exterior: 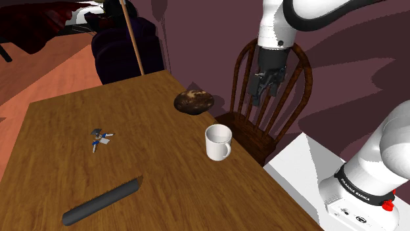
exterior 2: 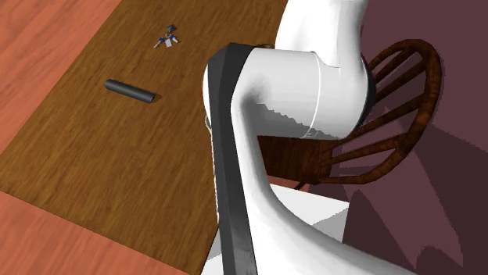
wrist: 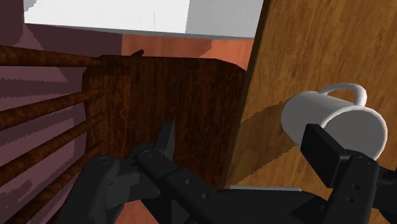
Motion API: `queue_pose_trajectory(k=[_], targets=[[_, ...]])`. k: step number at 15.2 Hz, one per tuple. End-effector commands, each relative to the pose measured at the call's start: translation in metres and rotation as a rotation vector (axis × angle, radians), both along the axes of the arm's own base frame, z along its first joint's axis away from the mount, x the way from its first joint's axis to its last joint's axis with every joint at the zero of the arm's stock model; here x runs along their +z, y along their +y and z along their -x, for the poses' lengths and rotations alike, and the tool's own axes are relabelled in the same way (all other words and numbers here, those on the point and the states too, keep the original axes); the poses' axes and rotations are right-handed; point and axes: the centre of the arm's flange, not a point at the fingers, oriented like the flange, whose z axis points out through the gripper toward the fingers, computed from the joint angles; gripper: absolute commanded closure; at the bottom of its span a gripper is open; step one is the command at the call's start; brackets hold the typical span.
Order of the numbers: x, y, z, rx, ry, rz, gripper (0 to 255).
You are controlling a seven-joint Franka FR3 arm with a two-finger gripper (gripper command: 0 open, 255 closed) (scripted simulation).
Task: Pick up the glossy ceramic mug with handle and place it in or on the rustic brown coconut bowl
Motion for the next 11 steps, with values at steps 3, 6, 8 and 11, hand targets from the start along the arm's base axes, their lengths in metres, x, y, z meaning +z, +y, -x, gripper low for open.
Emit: queue_pose_trajectory(k=[3, 6, 8, 11], targets=[[-0.029, 0.04, -0.018, -0.001, 0.001, -0.008, 0], [-0.051, 0.07, -0.03, -0.002, 0.002, -0.013, 0], [-0.066, 0.09, -0.038, -0.002, 0.002, -0.016, 0], [-0.086, 0.109, -0.046, -0.003, 0.003, -0.019, 0]])
